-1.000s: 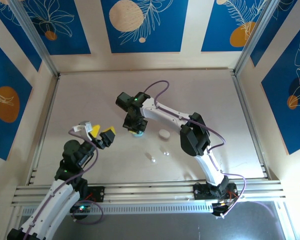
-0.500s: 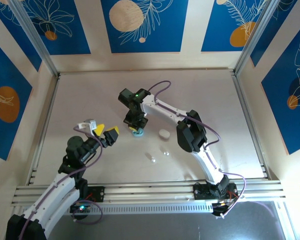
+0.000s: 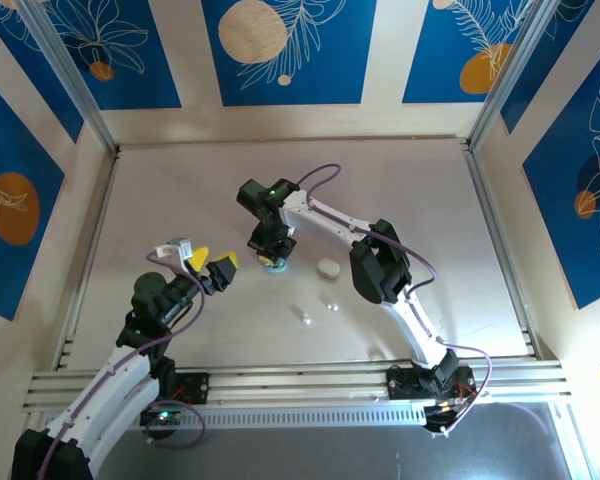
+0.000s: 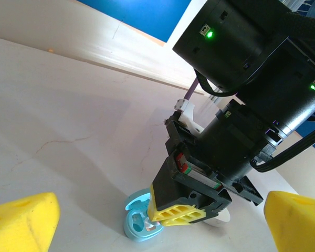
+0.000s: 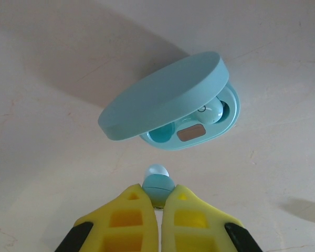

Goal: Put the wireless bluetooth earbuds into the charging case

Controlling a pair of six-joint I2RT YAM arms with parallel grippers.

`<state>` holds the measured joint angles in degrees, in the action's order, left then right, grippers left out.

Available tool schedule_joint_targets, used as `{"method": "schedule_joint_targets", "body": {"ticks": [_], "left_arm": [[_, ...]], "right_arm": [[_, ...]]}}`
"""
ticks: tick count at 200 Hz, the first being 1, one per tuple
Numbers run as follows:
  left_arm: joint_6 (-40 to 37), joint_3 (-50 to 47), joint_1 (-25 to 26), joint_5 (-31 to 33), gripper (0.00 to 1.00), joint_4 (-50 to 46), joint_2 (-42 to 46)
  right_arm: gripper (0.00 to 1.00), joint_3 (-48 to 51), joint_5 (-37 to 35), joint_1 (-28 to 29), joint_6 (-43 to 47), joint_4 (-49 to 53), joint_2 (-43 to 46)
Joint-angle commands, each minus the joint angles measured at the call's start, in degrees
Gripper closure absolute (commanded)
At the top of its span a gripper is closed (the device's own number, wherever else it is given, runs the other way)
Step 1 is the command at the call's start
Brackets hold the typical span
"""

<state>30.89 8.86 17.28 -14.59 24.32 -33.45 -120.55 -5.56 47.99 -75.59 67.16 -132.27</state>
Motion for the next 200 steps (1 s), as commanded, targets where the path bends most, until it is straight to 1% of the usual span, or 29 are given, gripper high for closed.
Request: {"method": "schedule_joint_targets", "body": {"ticks": [1,200], "left_arm": [[-1.17,-0.07,0.39,-0.79,0.00,1.44,0.76],[-1.10,0.12,0.45,-0.97,0.00,0.91,1.28]], "right_arm": [[1.00,-1.78,0.82,-0.30,-1.54,1.84,-1.41],[1.00,-2.93,1.59,-0.86,-1.79,1.66,-3.79]]}}
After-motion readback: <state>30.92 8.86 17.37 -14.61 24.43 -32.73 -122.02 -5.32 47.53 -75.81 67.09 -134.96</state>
